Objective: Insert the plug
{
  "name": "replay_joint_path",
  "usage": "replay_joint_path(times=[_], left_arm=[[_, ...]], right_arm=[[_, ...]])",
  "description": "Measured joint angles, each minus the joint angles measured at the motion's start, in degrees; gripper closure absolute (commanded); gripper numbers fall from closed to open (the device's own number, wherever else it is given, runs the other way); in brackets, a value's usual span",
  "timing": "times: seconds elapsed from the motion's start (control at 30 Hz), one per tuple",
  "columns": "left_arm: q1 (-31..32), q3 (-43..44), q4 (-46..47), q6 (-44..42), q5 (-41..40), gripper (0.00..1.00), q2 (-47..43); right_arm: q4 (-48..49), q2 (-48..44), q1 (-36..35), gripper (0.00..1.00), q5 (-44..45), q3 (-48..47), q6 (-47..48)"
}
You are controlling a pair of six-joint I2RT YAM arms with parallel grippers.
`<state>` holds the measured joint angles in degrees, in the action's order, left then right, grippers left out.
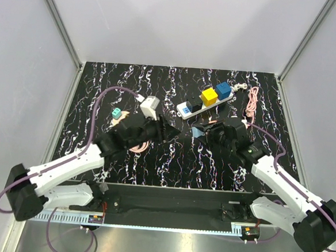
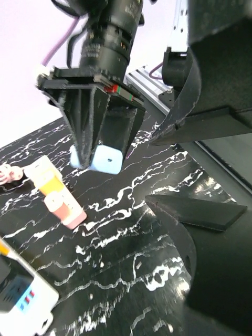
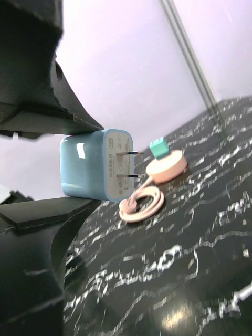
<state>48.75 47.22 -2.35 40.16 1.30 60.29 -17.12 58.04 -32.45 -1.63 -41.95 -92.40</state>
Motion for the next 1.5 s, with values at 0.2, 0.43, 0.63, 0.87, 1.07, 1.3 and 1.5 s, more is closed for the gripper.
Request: replay_joint_path(times=[0.2,0.43,0.63,0.87,1.07,1.3,1.5], left_arm=[[4.7,0.0,5.9,0.0,-4.4,0.52,7.7],[6.1,2.0,9.9,-0.8,-7.5,0.47,13.0],[6.1,4.0,11.8,-1.6,-8.3,0.46,14.6],[6.4,4.5,13.2,-1.7,-8.3,0.47,16.7],[6.4,4.5,14.0,-2.4,-8.2,0.61,18.1],[6.7,4.5,14.8,-4.4,-7.7,1.0,18.5],[6.5,5.7,12.2,-6.8,-6.0,1.0,18.4]], right_arm=[[4.6,0.2,-1.3,1.0,0.7,0.3,-3.4],[7.1,0.0,-2.0,1.0,0.5,2.7,-6.1],[8.8,-1.4,-2.0,1.0,0.4,3.4,-7.1],[11.2,-1.8,-2.1,1.0,-0.9,4.5,-8.2],[12.9,-1.9,-2.9,1.0,-1.0,5.0,-8.7],[13.5,-2.0,-2.9,0.78,-1.0,5.7,-9.0],[16.9,-1.8,-3.0,0.22,-1.0,6.6,-6.8]])
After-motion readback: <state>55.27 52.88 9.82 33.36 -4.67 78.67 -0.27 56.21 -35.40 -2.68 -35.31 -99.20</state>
